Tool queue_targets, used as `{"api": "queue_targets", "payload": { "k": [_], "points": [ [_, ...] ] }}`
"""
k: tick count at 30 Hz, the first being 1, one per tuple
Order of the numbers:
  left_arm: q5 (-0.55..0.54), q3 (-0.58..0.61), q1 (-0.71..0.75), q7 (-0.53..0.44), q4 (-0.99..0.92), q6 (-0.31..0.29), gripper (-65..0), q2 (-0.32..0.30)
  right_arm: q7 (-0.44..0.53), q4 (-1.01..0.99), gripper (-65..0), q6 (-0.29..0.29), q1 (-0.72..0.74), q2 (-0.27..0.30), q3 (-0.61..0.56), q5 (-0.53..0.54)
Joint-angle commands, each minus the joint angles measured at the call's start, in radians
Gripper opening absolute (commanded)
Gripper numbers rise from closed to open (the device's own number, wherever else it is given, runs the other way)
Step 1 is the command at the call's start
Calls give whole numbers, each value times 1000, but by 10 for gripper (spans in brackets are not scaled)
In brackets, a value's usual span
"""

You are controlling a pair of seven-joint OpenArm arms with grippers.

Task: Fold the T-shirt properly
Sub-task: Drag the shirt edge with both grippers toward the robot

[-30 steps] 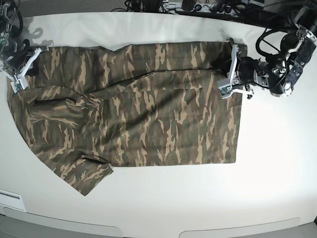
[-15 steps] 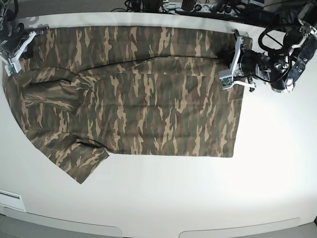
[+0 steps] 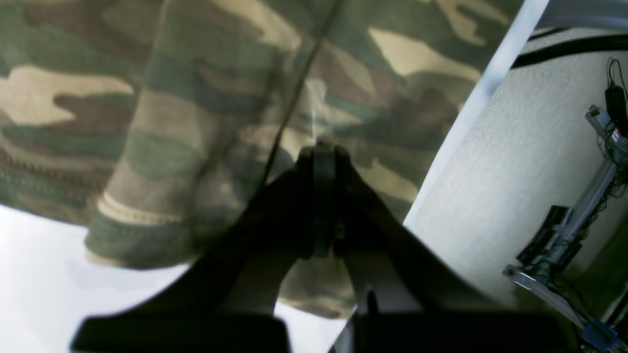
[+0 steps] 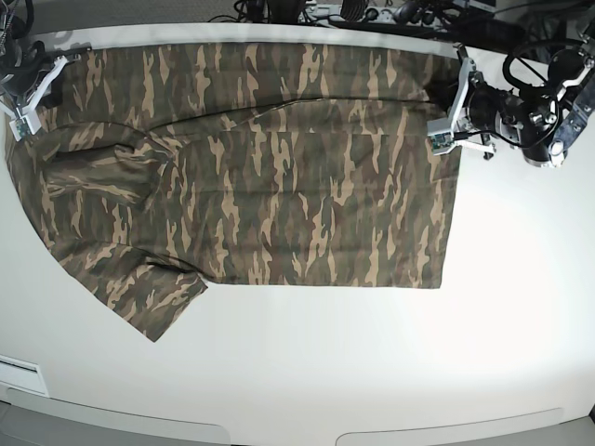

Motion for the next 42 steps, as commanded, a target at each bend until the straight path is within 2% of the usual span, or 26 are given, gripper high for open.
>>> {"api": "queue_targets", "payload": {
  "k": [1,9,20,25,30,37,42],
  "points": [
    [31,7,10,85,-5,7,-650,-22,-163,-19,-650,19,-34,-3,-12,-38],
    [19,7,50,84,-5,8,-650,-21,-161,-19,-650,18,-106,-3,-12,-38],
    [39,7,77,84,29,8,-650,-35,-162,-19,-650,3,-111,-3,-12,-39],
    [103,6,70,80,30,8,-650,-41,-162,-18,-650,1,-111,-2,-12,-39],
    [105,6,69,76,45,8,-650,-41,-163,19,-650,-49,-110,-2,-12,-47],
    [106,6,69,76,99,8,-650,-41,-180,92,-650,-53,-110,-2,-6,-73],
    [106,6,69,76,111,8,-650,-41,-180,152,-650,-87,-110,-2,34,-72]
  ]
}}
